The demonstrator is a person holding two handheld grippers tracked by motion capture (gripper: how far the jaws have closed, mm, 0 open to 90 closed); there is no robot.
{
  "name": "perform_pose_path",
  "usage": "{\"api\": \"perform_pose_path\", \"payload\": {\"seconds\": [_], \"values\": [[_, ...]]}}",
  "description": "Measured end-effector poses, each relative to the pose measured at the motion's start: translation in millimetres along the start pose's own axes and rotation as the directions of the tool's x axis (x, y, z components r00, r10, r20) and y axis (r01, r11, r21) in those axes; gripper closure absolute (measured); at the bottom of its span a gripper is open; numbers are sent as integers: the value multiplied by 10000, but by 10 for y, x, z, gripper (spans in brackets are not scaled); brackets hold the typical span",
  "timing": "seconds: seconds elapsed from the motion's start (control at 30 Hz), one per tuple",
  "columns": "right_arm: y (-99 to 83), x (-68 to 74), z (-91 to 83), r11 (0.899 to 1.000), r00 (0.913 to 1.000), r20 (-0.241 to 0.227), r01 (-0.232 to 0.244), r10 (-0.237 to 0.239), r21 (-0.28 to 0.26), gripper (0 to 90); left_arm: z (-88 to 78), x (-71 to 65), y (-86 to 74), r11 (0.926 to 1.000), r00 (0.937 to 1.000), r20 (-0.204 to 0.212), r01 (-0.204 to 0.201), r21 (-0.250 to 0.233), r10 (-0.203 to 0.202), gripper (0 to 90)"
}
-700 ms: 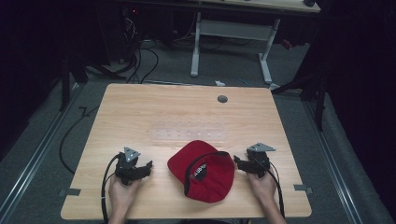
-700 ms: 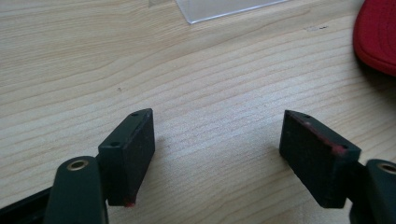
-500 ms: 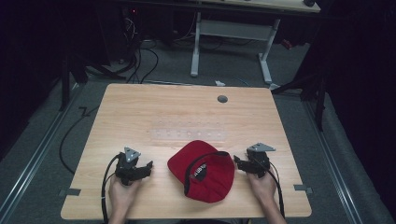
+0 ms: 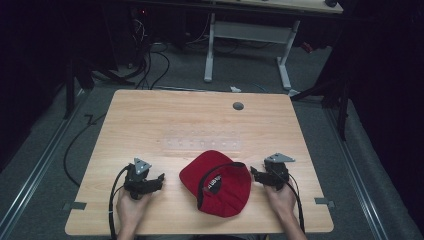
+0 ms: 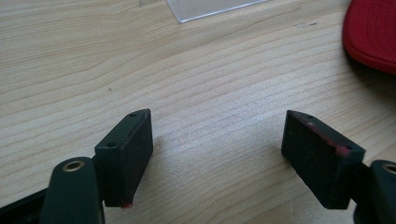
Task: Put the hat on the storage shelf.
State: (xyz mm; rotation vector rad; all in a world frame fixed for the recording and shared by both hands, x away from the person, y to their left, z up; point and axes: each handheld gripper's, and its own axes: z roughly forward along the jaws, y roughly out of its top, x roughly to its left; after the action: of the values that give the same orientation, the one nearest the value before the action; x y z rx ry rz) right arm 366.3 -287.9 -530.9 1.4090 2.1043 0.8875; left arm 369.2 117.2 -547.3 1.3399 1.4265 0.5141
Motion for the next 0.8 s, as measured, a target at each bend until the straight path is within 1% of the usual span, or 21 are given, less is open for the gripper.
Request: {"api": "perform_pose_path", "payload": {"seconds": [0.3, 0.4, 0.47, 0.57, 0.67, 0.7, 0.8], "values": [[-5, 0, -6, 10000, 10000, -39, -8, 8, 22, 336, 0, -2, -1, 10000, 10000, -4, 5, 0, -5, 251], [-13, -11, -15, 10000, 10000, -11, -23, 23, -10, 349, 0, -3, -1, 10000, 10000, 3, 10, -1, -10, 251], [-23, -12, -28, 9999, 9999, 51, -163, 163, -20, 375, 0, -3, -1, 10000, 10000, 7, 8, 0, -8, 250], [-38, -22, -54, 9997, 9997, 113, -229, 229, -5, 398, -1, -2, -1, 10000, 10000, 8, -2, 11, 2, 250], [-49, -34, -81, 9995, 9994, -171, -295, 296, 57, 393, 0, -3, -1, 10000, 10000, 8, 5, 4, -5, 251], [-53, -39, -90, 9996, 9994, -207, -287, 288, 69, 395, 0, -3, -1, 10000, 10000, 8, 6, 5, -6, 251], [-77, -50, -122, 9988, 9985, -254, -482, 483, 44, 401, 0, -3, -1, 10000, 10000, 9, 3, 5, -3, 251]]}}
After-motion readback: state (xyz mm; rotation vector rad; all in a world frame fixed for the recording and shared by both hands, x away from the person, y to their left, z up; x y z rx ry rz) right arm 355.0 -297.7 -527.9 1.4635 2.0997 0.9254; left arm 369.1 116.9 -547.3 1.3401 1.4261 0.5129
